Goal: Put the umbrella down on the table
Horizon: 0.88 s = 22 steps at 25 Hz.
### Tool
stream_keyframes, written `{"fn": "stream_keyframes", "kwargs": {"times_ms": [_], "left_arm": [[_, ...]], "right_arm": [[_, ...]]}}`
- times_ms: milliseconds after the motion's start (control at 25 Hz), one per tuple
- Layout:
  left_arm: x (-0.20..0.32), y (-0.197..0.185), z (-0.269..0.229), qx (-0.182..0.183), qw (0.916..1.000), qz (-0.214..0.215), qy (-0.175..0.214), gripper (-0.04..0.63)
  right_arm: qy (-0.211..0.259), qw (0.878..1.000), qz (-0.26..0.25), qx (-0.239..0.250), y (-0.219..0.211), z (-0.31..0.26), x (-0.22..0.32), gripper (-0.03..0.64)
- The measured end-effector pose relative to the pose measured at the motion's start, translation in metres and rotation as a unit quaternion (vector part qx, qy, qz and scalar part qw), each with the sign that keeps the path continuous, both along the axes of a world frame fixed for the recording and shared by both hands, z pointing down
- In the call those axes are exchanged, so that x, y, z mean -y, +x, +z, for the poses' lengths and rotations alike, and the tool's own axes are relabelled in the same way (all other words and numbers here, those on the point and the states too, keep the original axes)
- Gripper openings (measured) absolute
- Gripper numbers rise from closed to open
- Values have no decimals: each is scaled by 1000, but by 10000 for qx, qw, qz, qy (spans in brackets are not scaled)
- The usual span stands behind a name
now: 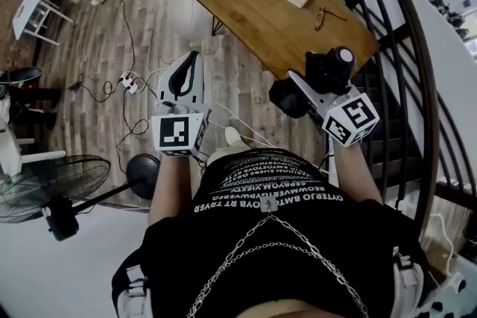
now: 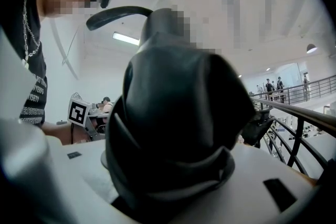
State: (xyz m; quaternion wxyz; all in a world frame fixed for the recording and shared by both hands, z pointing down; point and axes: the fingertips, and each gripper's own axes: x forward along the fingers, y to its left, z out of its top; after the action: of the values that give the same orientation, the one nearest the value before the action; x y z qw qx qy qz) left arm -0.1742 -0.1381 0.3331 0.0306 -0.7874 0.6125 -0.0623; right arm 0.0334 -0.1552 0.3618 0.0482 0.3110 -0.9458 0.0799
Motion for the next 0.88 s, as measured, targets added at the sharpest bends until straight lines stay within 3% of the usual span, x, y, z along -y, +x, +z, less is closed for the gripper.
{"fn": "stream_keyframes", "kwargs": {"times_ms": [520, 880], "left_arm": [[62, -78, -4, -62, 9998, 205, 2, 31], [91, -98, -3, -189, 9996, 214, -30, 31]], "right_arm": [[59, 9998, 155, 56, -85, -12, 60, 261], [-189, 9997, 127, -26, -97, -5, 78, 262]]}}
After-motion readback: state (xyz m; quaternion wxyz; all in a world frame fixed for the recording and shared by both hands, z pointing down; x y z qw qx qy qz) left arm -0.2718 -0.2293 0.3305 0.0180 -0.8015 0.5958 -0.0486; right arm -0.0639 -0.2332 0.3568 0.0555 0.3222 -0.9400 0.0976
